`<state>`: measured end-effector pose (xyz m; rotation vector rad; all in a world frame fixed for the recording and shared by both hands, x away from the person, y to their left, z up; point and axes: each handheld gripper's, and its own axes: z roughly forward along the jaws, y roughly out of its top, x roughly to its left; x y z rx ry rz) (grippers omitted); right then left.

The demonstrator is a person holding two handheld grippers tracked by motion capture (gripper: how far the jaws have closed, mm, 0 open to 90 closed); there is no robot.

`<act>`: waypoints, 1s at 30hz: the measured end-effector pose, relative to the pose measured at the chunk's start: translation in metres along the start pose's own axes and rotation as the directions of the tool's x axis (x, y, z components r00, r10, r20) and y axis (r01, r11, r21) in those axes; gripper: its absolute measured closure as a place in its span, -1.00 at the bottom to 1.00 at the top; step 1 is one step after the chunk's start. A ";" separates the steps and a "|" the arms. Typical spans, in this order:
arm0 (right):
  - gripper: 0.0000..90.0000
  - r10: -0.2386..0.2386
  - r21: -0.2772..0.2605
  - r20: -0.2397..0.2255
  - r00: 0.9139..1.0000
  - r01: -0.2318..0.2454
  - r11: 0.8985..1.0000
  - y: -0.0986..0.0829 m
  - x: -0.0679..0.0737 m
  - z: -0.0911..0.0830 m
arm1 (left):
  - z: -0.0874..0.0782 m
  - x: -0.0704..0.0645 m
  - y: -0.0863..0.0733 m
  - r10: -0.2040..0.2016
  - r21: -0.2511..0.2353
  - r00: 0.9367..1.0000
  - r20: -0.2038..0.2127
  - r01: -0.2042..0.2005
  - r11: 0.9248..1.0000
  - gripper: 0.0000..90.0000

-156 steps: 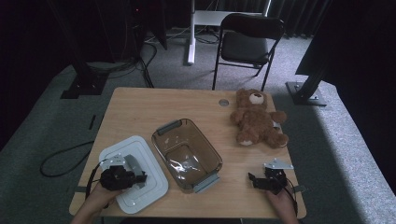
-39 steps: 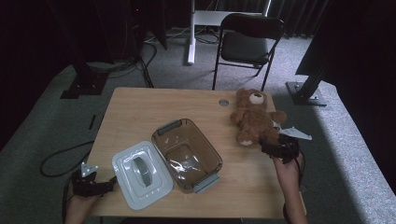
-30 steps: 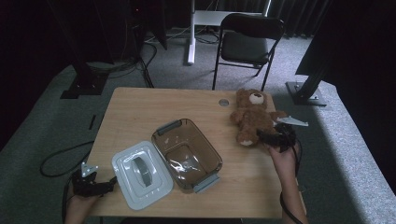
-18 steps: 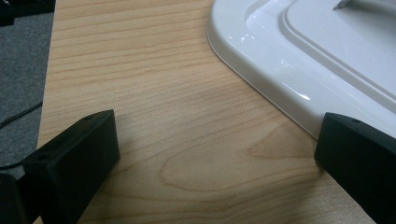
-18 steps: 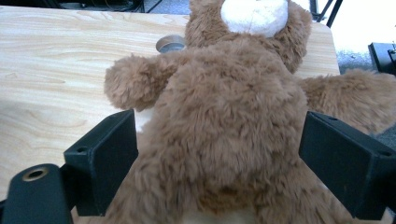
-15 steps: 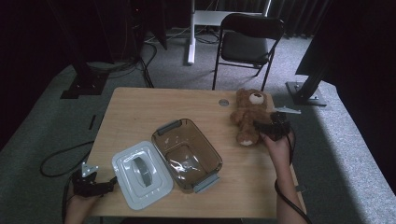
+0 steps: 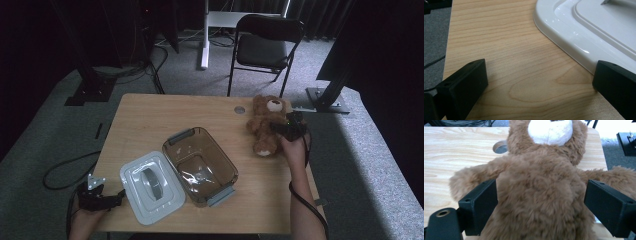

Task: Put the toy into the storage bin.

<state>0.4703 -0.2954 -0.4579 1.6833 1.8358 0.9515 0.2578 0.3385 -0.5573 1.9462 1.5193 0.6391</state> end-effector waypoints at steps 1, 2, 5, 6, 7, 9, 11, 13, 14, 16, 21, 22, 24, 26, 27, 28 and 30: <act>-0.75 0.002 0.008 0.004 1.000 -0.002 1.000 0.001 -0.001 0.002 | 0.000 0.000 0.000 0.000 0.000 1.000 0.000 0.000 1.000 -0.99; -0.75 -0.001 0.013 0.007 1.000 0.001 1.000 0.003 -0.001 0.004 | 0.000 0.000 0.000 0.000 0.000 1.000 0.000 0.000 1.000 -0.99; -0.75 0.013 0.026 -0.006 1.000 -0.013 1.000 0.005 -0.004 0.011 | 0.000 0.000 0.000 0.002 0.000 1.000 0.002 -0.002 1.000 -0.99; -0.75 0.016 0.033 -0.001 1.000 -0.016 0.999 0.006 -0.004 0.013 | 0.000 0.000 0.000 0.002 0.000 1.000 0.002 -0.002 1.000 -0.99; -0.75 0.025 0.044 -0.007 1.000 -0.025 0.999 0.007 -0.005 0.016 | 0.000 0.000 0.000 0.003 0.000 1.000 0.002 -0.003 1.000 -0.99; -0.75 0.037 0.074 -0.024 0.999 -0.035 0.997 0.007 -0.005 0.022 | 0.000 0.000 0.000 0.005 0.001 1.000 0.003 -0.005 1.000 -0.99; -0.76 0.030 0.119 -0.022 0.999 -0.028 0.992 0.005 -0.004 0.029 | 0.000 0.000 0.000 0.006 0.001 1.000 0.004 -0.006 1.000 -0.99; -0.76 0.027 0.143 -0.032 0.999 -0.022 0.989 0.003 -0.002 0.034 | 0.000 0.000 0.000 0.007 0.001 1.000 0.005 -0.007 1.000 -0.99; -0.77 0.029 0.159 -0.028 0.999 -0.024 0.987 0.002 -0.002 0.036 | 0.000 0.000 0.000 0.007 0.001 1.000 0.005 -0.007 1.000 -0.99; -0.77 0.034 0.175 -0.015 0.999 -0.031 0.984 -0.001 -0.002 0.040 | 0.000 0.000 0.000 0.008 0.001 1.000 0.006 -0.008 1.000 -0.99; -0.78 0.011 0.211 -0.004 1.000 -0.010 0.977 -0.002 0.002 0.047 | 0.000 0.000 0.000 0.008 0.001 1.000 0.006 -0.008 1.000 -0.99; -0.78 0.016 0.215 -0.004 1.000 -0.015 0.976 -0.003 0.003 0.049 | 0.000 0.000 0.000 0.009 0.001 1.000 0.006 -0.009 1.000 -0.99; -0.78 0.011 0.211 -0.002 1.000 -0.010 0.977 -0.006 0.005 0.053 | 0.000 0.000 0.000 0.009 0.001 1.000 0.006 -0.009 1.000 -0.99; -0.78 0.005 0.207 0.000 1.000 -0.004 0.978 -0.009 0.007 0.056 | 0.000 0.000 0.000 0.010 0.001 1.000 0.007 -0.010 1.000 -0.99; -0.78 0.005 0.208 0.002 1.000 -0.005 0.978 -0.009 0.007 0.057 | 0.000 0.000 0.000 0.010 0.001 1.000 0.007 -0.010 1.000 -0.99; -0.78 0.004 0.219 0.003 1.000 -0.005 0.976 -0.010 0.008 0.058 | 0.000 0.000 0.000 0.010 0.001 1.000 0.008 -0.010 1.000 -0.99; -0.75 -0.013 0.238 0.018 1.000 0.008 0.971 -0.009 0.010 0.060 | 0.000 0.000 0.000 0.011 0.001 1.000 0.008 -0.011 1.000 -0.99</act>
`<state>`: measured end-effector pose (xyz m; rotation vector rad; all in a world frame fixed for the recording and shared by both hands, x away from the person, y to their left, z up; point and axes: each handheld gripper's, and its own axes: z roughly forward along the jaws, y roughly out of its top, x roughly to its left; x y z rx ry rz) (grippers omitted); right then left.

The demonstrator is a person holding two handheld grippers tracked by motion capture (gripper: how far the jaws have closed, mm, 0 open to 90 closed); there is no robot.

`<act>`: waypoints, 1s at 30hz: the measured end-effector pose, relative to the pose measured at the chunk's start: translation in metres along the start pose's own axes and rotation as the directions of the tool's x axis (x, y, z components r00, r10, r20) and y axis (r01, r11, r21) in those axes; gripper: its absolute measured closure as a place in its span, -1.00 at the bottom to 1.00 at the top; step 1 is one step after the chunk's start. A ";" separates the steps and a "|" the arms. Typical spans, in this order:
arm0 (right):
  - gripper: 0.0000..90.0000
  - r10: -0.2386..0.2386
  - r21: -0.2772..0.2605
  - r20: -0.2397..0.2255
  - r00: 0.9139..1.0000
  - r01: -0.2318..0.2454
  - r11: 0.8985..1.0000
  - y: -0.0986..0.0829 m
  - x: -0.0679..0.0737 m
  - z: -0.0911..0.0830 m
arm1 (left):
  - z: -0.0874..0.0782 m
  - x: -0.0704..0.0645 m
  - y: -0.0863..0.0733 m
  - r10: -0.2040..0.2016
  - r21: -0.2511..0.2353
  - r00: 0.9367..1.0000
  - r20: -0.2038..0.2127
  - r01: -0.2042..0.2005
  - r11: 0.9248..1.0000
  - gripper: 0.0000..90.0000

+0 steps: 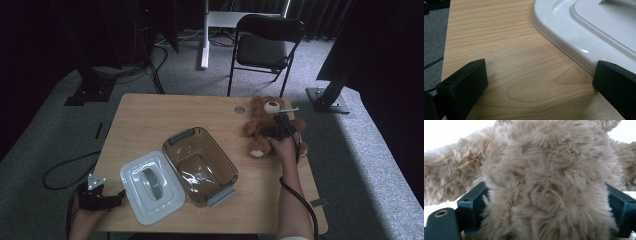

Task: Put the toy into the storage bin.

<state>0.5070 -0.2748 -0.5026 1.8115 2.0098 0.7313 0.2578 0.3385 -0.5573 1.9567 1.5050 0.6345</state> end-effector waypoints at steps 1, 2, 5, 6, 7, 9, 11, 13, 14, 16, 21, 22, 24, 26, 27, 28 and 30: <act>-0.71 -0.006 0.003 0.007 1.000 0.006 1.000 0.000 0.001 0.000 | 0.000 0.000 0.000 0.000 0.000 1.000 0.000 0.000 1.000 -0.99; -0.67 -0.008 0.003 0.016 1.000 0.008 1.000 -0.001 0.002 0.000 | 0.000 0.000 0.000 0.000 0.000 1.000 0.000 0.000 1.000 -0.99; -0.53 -0.003 0.003 0.028 1.000 0.003 1.000 -0.001 0.002 -0.001 | 0.000 0.000 0.000 0.000 0.000 1.000 0.001 0.000 1.000 -0.99; -0.48 -0.002 -0.002 0.031 1.000 0.002 1.000 -0.001 0.002 -0.001 | 0.000 0.000 0.000 0.001 0.000 1.000 0.001 -0.001 1.000 -0.99; -0.39 0.003 -0.009 0.031 1.000 -0.003 1.000 -0.002 0.001 -0.001 | 0.000 0.000 0.000 0.001 0.000 1.000 0.001 -0.001 1.000 -0.99; -0.17 -0.003 -0.032 0.048 0.999 0.004 0.999 -0.004 0.002 -0.004 | 0.000 0.000 0.000 0.001 -0.001 1.000 0.001 -0.001 1.000 -0.99; -0.01 -0.005 -0.052 0.053 0.999 0.008 0.999 -0.006 0.002 -0.007 | 0.000 0.000 0.000 0.001 -0.001 1.000 0.000 -0.001 1.000 -0.99; 0.11 -0.011 -0.064 0.052 0.999 0.014 0.998 -0.006 0.001 -0.009 | 0.000 0.000 0.000 0.001 0.000 1.000 0.001 -0.001 1.000 -0.99; 0.15 -0.006 -0.073 0.050 0.999 0.009 0.997 -0.006 0.001 -0.012 | 0.000 0.000 0.000 0.000 -0.001 1.000 0.001 0.000 1.000 -0.99; 0.21 0.003 -0.099 0.045 0.999 0.002 0.995 -0.008 -0.001 -0.015 | 0.000 0.000 0.000 0.001 -0.001 1.000 0.001 -0.001 1.000 -0.99; 0.39 -0.020 -0.138 0.031 0.999 0.024 0.990 -0.012 0.002 -0.028 | 0.000 0.000 0.000 0.000 0.000 1.000 0.000 0.000 1.000 -0.99; 0.41 -0.023 -0.137 0.024 0.999 0.026 0.990 -0.012 0.002 -0.030 | 0.000 0.000 0.000 -0.001 -0.001 1.000 -0.001 0.001 1.000 -0.99; 0.41 -0.028 -0.144 0.017 0.999 0.030 0.989 -0.011 0.001 -0.035 | 0.000 -0.001 0.000 -0.003 -0.001 1.000 -0.003 0.003 1.000 -0.99; 0.41 -0.022 -0.159 0.007 1.000 0.023 0.987 -0.012 0.000 -0.040 | 0.000 -0.001 0.000 -0.003 -0.001 1.000 -0.002 0.003 1.000 -0.99; 0.41 -0.023 -0.164 0.001 1.000 0.023 0.986 -0.012 0.000 -0.042 | 0.000 -0.001 0.000 -0.003 -0.001 1.000 -0.002 0.003 1.000 -0.99; 0.41 -0.030 -0.169 0.000 1.000 0.030 0.985 -0.012 0.001 -0.045 | 0.000 -0.001 0.000 -0.003 -0.001 1.000 -0.002 0.003 1.000 -0.99; 0.41 -0.038 -0.178 -0.002 0.999 0.037 0.983 -0.013 0.003 -0.051 | 0.000 0.000 0.000 -0.002 0.000 1.000 -0.001 0.002 1.000 -0.99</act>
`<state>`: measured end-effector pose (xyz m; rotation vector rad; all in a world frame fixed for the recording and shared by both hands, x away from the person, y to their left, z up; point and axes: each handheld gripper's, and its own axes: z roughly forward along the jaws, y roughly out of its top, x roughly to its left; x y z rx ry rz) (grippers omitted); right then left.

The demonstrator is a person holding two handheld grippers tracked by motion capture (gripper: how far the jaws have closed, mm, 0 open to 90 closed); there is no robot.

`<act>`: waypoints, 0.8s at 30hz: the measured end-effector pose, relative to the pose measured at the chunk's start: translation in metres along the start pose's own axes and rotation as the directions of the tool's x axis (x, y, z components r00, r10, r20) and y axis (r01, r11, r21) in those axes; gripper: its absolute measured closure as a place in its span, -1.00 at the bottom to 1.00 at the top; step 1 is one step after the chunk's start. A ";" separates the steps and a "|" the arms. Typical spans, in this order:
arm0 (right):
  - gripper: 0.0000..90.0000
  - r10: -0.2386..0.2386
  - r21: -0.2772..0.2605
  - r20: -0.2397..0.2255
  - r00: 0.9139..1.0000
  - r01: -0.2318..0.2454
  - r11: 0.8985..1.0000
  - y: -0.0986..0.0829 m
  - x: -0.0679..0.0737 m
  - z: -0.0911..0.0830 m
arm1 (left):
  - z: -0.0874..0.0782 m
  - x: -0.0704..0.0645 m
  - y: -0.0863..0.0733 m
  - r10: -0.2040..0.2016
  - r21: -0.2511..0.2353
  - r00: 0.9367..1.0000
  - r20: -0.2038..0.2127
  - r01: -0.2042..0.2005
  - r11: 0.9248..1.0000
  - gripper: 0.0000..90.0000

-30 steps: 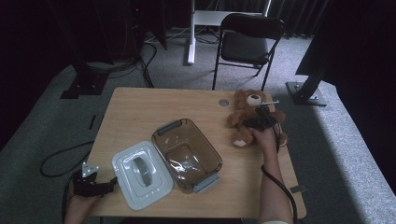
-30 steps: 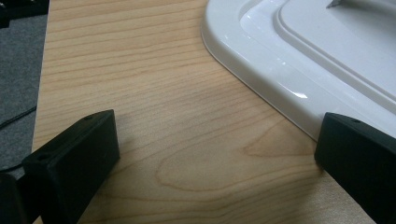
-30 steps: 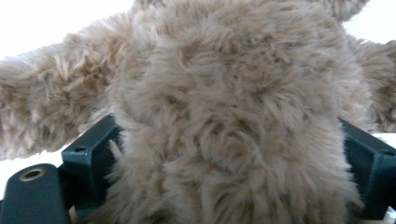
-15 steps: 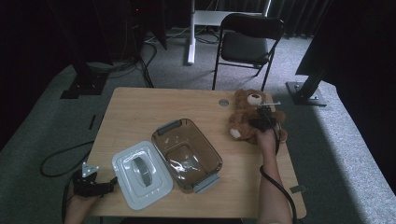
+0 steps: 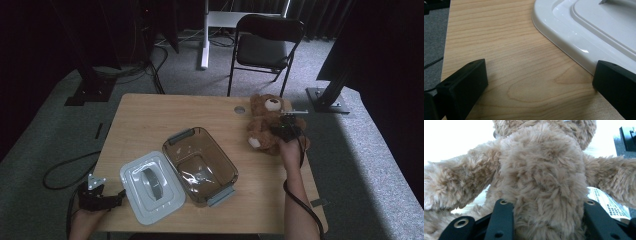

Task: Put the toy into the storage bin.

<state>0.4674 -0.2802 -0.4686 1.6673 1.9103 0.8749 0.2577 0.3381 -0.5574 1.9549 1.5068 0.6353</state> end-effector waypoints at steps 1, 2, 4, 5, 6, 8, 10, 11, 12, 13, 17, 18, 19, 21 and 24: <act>0.41 -0.010 -0.007 0.002 1.000 0.010 1.000 0.001 0.002 -0.003 | 0.000 0.000 0.000 0.001 0.000 1.000 0.000 -0.001 1.000 -0.99; 0.41 -0.016 -0.012 0.002 1.000 0.016 1.000 0.001 0.003 -0.007 | 0.000 0.000 0.000 0.001 0.000 1.000 0.000 -0.001 1.000 -0.99; 0.41 -0.024 -0.023 -0.004 1.000 0.024 0.999 0.003 0.005 -0.015 | 0.000 0.000 0.000 0.001 0.000 1.000 0.001 -0.001 1.000 -0.99; 0.41 -0.029 -0.031 -0.004 1.000 0.029 0.999 0.004 0.007 -0.019 | 0.000 0.000 0.000 0.001 0.000 1.000 0.000 -0.001 1.000 -0.99; 0.40 -0.028 -0.040 -0.009 1.000 0.028 0.999 0.006 0.008 -0.023 | 0.000 0.000 0.000 0.001 0.000 1.000 0.000 -0.001 1.000 -0.99; 0.40 -0.043 -0.055 -0.012 0.999 0.043 0.998 0.008 0.012 -0.032 | 0.000 0.000 0.000 0.001 0.000 1.000 0.001 -0.001 1.000 -0.99; 0.40 -0.050 -0.071 -0.019 0.999 0.048 0.996 0.010 0.016 -0.041 | 0.000 0.000 0.000 0.001 0.000 1.000 0.000 -0.001 1.000 -0.99; 0.40 -0.052 -0.079 -0.022 0.998 0.050 0.996 0.011 0.018 -0.045 | 0.000 0.000 0.000 0.001 0.000 1.000 0.000 -0.001 1.000 -0.99; 0.40 -0.054 -0.085 -0.025 0.998 0.051 0.995 0.013 0.019 -0.049 | 0.000 0.000 0.000 0.001 0.000 1.000 0.001 -0.001 1.000 -0.99; 0.40 -0.055 -0.096 -0.031 0.998 0.052 0.994 0.014 0.020 -0.054 | 0.000 0.000 0.000 0.001 0.000 1.000 0.000 -0.001 1.000 -0.99; 0.40 -0.056 -0.128 -0.044 0.997 0.050 0.991 0.018 0.025 -0.072 | 0.000 0.000 0.000 0.001 0.000 1.000 0.000 -0.001 1.000 -0.99; 0.40 -0.061 -0.138 -0.049 0.997 0.054 0.989 0.020 0.027 -0.076 | 0.000 0.000 0.000 0.001 0.000 1.000 0.001 -0.001 1.000 -0.99; 0.40 -0.069 -0.149 -0.053 0.996 0.061 0.987 0.021 0.028 -0.081 | 0.000 0.000 0.000 0.001 0.000 1.000 0.001 -0.001 1.000 -0.99; 0.40 -0.084 -0.175 -0.062 0.995 0.072 0.982 0.022 0.033 -0.091 | 0.000 0.000 0.000 0.001 0.000 1.000 0.000 -0.001 1.000 -0.99; 0.40 -0.097 -0.209 -0.085 0.992 0.078 0.975 0.025 0.040 -0.108 | 0.000 0.000 0.000 0.000 -0.001 1.000 0.000 0.000 1.000 -0.99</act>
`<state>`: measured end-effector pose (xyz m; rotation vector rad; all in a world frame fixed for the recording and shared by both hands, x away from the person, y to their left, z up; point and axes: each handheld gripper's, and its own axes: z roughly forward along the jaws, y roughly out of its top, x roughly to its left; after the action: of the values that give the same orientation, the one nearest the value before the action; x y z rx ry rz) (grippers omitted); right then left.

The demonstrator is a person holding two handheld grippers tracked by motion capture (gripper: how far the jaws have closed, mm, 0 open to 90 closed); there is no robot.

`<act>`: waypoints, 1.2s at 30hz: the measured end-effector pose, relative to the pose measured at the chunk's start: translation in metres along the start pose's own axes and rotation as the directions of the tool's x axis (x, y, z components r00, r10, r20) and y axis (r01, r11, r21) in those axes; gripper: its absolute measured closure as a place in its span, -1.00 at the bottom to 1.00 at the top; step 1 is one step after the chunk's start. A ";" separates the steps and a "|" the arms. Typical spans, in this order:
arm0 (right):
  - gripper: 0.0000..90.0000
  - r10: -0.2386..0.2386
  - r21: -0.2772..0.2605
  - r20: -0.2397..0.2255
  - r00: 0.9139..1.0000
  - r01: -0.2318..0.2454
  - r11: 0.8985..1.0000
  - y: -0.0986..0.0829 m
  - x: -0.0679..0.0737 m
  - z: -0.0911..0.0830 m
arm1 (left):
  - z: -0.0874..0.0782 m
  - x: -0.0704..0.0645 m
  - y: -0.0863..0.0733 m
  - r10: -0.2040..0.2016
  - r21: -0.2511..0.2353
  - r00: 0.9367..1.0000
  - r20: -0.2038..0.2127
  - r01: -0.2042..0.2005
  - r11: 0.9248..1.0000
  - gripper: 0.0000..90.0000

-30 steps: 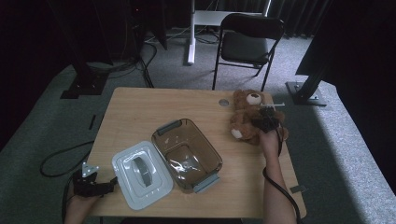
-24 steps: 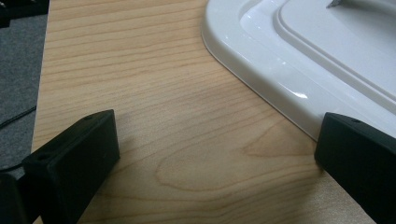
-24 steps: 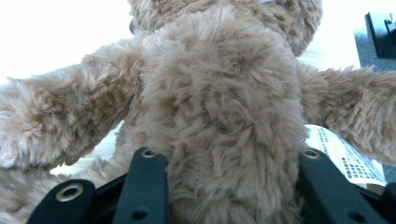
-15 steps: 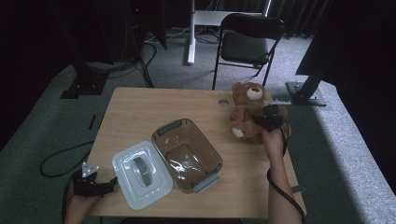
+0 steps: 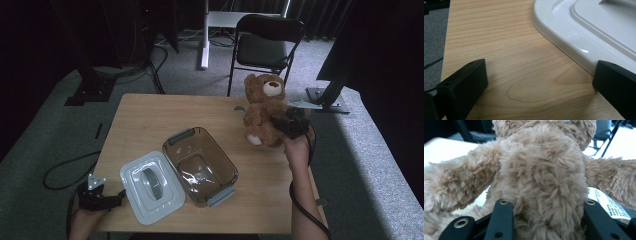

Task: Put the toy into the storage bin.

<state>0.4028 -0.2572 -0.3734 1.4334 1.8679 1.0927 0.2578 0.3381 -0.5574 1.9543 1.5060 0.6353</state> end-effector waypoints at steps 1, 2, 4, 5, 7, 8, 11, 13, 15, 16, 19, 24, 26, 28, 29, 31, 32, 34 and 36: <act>0.40 -0.011 -0.013 -0.009 1.000 0.010 1.000 0.002 0.004 -0.005 | 0.000 0.000 0.000 0.000 0.000 1.000 0.000 0.000 1.000 -0.99; 0.40 -0.016 -0.027 -0.021 1.000 0.015 1.000 0.004 0.007 -0.010 | 0.000 0.000 0.000 0.002 0.000 1.000 -0.001 -0.002 1.000 -0.99; 0.40 -0.040 -0.058 -0.047 0.998 0.038 0.998 0.008 0.016 -0.020 | 0.000 0.000 0.000 0.000 0.000 1.000 0.000 0.000 1.000 -0.99; 0.40 -0.048 -0.073 -0.059 0.997 0.044 0.996 0.011 0.021 -0.026 | 0.000 0.000 0.000 0.002 0.001 1.000 0.001 -0.002 1.000 -0.99; 0.40 -0.071 -0.100 -0.082 0.994 0.063 0.993 0.015 0.032 -0.035 | 0.000 0.000 0.000 0.002 0.002 1.000 0.001 -0.002 1.000 -0.99; 0.40 -0.078 -0.113 -0.098 0.992 0.067 0.991 0.018 0.037 -0.040 | 0.000 0.000 0.000 0.002 0.002 1.000 0.001 -0.002 1.000 -0.99; 0.40 -0.114 -0.149 -0.137 0.984 0.093 0.984 0.022 0.053 -0.053 | 0.000 0.000 0.000 0.001 0.001 1.000 0.001 -0.001 1.000 -0.99; 0.40 -0.145 -0.166 -0.158 0.977 0.118 0.979 0.024 0.065 -0.060 | 0.000 0.000 0.000 0.001 0.001 1.000 0.000 -0.001 1.000 -0.99; 0.40 -0.183 -0.182 -0.175 0.967 0.151 0.972 0.025 0.076 -0.066 | 0.000 0.000 0.000 0.002 0.002 1.000 0.001 -0.002 1.000 -0.99; 0.40 -0.183 -0.182 -0.175 0.967 0.151 0.972 0.025 0.076 -0.066 | 0.000 0.000 0.000 0.002 0.002 1.000 0.001 -0.002 1.000 -0.99; 0.40 -0.227 -0.194 -0.243 0.943 0.182 0.964 0.024 0.097 -0.073 | 0.000 0.000 0.000 0.001 0.002 1.000 0.001 -0.001 1.000 -0.99; 0.40 -0.273 -0.212 -0.293 0.916 0.217 0.953 0.016 0.122 -0.079 | 0.000 0.000 0.000 0.001 0.001 1.000 0.000 -0.001 1.000 -0.99; 0.40 -0.288 -0.216 -0.307 0.907 0.228 0.949 0.012 0.131 -0.080 | 0.000 0.000 0.000 0.002 0.001 1.000 0.001 -0.002 1.000 -0.99; 0.40 -0.308 -0.217 -0.315 0.898 0.248 0.944 0.008 0.140 -0.080 | 0.000 0.000 0.000 0.002 0.001 1.000 0.001 -0.002 1.000 -0.99; 0.40 -0.319 -0.214 -0.318 0.893 0.260 0.942 0.006 0.145 -0.079 | 0.000 0.000 0.000 0.002 0.002 1.000 0.001 -0.002 1.000 -0.99; 0.40 -0.327 -0.205 -0.336 0.883 0.271 0.941 0.001 0.154 -0.076 | 0.000 0.000 0.000 0.002 0.003 1.000 0.001 -0.002 1.000 -0.99; 0.39 -0.334 -0.200 -0.347 0.876 0.279 0.939 -0.002 0.158 -0.075 | 0.000 0.000 0.000 0.002 0.003 1.000 0.001 -0.002 1.000 -0.99; 0.39 -0.340 -0.183 -0.369 0.865 0.291 0.939 -0.007 0.166 -0.070 | 0.000 0.000 0.000 0.003 0.003 1.000 0.001 -0.003 1.000 -0.99; 0.39 -0.359 -0.166 -0.370 0.857 0.319 0.933 -0.013 0.174 -0.064 | 0.000 0.000 0.000 0.002 0.003 1.000 0.002 -0.002 1.000 -0.99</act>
<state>0.2945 -0.1103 -0.3409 0.8161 2.2006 1.3398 0.2579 0.3383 -0.5572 1.9582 1.5045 0.6330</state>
